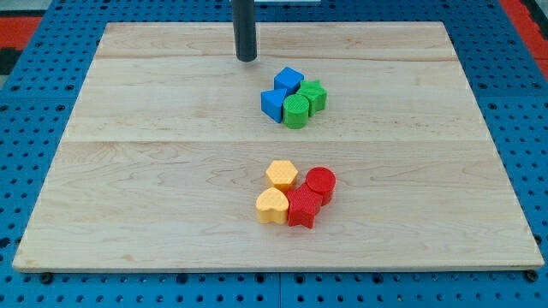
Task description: Point your arm towards blue cube
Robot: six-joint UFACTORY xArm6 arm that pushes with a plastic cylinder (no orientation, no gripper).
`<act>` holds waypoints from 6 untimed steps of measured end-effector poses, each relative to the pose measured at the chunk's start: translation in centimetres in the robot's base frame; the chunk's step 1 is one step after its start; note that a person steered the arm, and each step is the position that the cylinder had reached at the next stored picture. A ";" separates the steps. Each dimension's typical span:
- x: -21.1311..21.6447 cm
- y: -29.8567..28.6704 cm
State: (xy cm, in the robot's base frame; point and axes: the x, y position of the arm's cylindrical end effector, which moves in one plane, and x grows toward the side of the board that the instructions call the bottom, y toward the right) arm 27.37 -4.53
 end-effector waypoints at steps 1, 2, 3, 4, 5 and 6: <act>0.0 0.0; 0.0 0.2; 0.0 1.8; -0.7 5.2; 0.3 9.3; 3.8 12.3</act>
State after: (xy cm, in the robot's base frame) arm 31.16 7.72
